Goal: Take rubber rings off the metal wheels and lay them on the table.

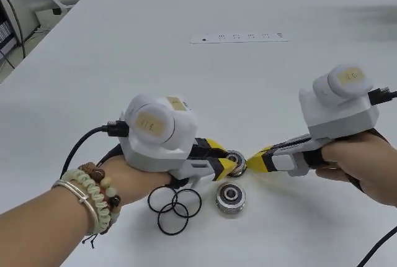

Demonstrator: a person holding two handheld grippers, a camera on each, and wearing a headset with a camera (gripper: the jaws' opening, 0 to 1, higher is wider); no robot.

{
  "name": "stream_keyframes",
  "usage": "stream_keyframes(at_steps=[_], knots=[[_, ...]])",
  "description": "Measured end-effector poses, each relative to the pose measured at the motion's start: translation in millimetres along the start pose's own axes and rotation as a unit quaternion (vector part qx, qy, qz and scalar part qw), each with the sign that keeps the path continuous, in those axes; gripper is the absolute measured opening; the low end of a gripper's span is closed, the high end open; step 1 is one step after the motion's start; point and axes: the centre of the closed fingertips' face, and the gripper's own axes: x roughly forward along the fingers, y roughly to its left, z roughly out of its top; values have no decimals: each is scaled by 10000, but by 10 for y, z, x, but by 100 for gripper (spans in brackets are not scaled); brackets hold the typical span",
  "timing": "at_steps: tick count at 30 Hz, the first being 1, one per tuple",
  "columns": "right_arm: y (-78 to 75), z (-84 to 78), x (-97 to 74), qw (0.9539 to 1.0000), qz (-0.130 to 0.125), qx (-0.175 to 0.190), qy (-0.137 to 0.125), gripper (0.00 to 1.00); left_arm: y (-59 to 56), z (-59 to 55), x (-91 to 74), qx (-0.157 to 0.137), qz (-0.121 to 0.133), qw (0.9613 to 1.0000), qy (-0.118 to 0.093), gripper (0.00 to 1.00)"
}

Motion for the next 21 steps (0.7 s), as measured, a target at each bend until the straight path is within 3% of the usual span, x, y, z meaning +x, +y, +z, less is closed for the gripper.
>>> stream_keyframes(at_steps=[2,3,13,21], knots=[[32,65,-4,9994,115,277,-200,0,1,-1,-2,-7,-1,10000,-4,14],[24,48,-14,9993,117,332,-131,0,1,0,-1,-8,1,10000,-4,14],[45,85,20,9996,-3,263,-66,0,15,-2,-2,-76,19,9999,-126,13],[76,121,39,9999,-79,126,-49,0,21,1,2,57,90,9999,-90,13]])
